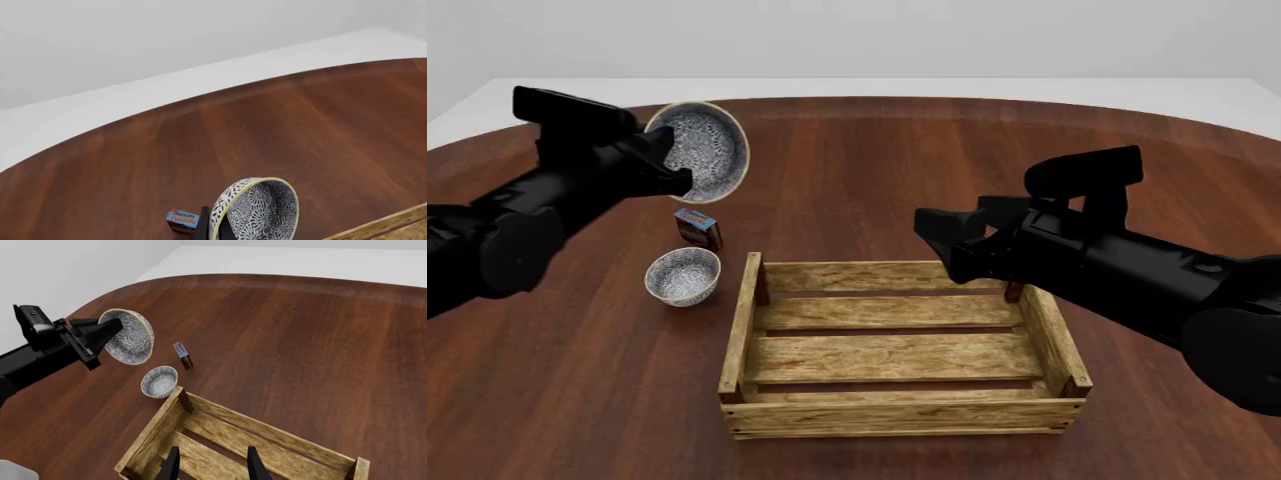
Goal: Stack the right bowl on the left bowl and place them in the tray.
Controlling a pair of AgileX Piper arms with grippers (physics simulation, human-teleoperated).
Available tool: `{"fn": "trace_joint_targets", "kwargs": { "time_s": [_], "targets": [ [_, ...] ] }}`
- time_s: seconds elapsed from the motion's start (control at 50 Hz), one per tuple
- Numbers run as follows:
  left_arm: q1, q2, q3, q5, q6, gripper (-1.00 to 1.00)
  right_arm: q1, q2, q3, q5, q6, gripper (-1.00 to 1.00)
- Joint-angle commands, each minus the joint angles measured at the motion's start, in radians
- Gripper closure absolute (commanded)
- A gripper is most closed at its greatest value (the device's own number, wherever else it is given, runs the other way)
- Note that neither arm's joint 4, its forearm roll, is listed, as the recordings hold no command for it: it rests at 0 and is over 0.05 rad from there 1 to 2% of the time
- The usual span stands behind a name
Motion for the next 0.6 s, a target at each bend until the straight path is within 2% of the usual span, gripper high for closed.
{"fn": "trace_joint_targets", "kwargs": {
  "time_s": [0.02,0.08,0.1,0.14,0.18,0.4,0.48,0.6],
  "targets": [
    [0.082,-0.014,0.003,0.015,0.071,1.0,0.002,0.0,0.0,-0.001,0.0,-1.0],
    [0.066,0.031,-0.035,0.065,0.015,1.0,0.0,0.003,0.0,-0.002,-0.001,-1.0],
    [0.076,0.016,-0.026,0.055,0.033,1.0,0.0,0.004,0.0,-0.003,-0.001,-1.0],
    [0.081,0.022,-0.037,0.077,0.008,1.0,0.001,0.002,0.001,-0.003,0.0,-1.0],
    [0.095,0.015,-0.033,0.076,0.019,1.0,0.0,0.002,0.002,-0.003,-0.001,-1.0],
    [0.11,0.088,-0.051,0.098,-0.021,1.0,0.002,-0.005,0.002,0.0,0.0,-1.0],
    [0.133,0.109,-0.049,0.093,0.0,1.0,0.003,-0.003,0.003,-0.001,0.0,-1.0],
    [0.13,0.127,-0.048,0.088,-0.018,1.0,0.002,0.001,0.004,-0.005,-0.001,-1.0]
  ]
}}
